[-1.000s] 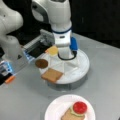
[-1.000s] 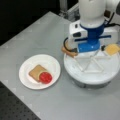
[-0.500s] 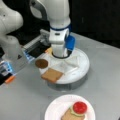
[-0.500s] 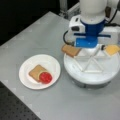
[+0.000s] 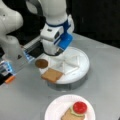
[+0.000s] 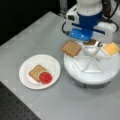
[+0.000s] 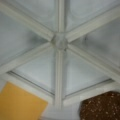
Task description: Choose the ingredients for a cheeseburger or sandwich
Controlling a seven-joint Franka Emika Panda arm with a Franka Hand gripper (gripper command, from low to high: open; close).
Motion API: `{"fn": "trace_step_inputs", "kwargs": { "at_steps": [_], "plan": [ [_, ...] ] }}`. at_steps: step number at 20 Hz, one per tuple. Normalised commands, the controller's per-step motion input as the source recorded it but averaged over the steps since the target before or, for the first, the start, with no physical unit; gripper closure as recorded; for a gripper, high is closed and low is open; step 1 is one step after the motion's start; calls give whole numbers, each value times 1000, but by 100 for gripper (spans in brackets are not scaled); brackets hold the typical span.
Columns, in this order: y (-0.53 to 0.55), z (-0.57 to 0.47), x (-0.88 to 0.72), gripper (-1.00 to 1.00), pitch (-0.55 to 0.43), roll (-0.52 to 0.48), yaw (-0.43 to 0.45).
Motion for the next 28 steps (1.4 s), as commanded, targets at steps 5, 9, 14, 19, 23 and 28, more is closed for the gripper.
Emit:
{"fn": "trace_step_inputs", "kwargs": {
  "at_steps": [5, 9, 14, 19, 23, 28],
  "plan": [
    [-10, 176, 45, -100, 84, 216, -295],
    [-103, 231, 35, -100, 88, 321, -238],
    [-171, 245, 11, -100, 127, 386, -116],
    [-196, 178, 37, -100, 123, 333, 28],
    [-151, 100, 76, -100, 101, 325, 114],
    [-341, -25, 115, -100, 106, 430, 196]
  ]
}}
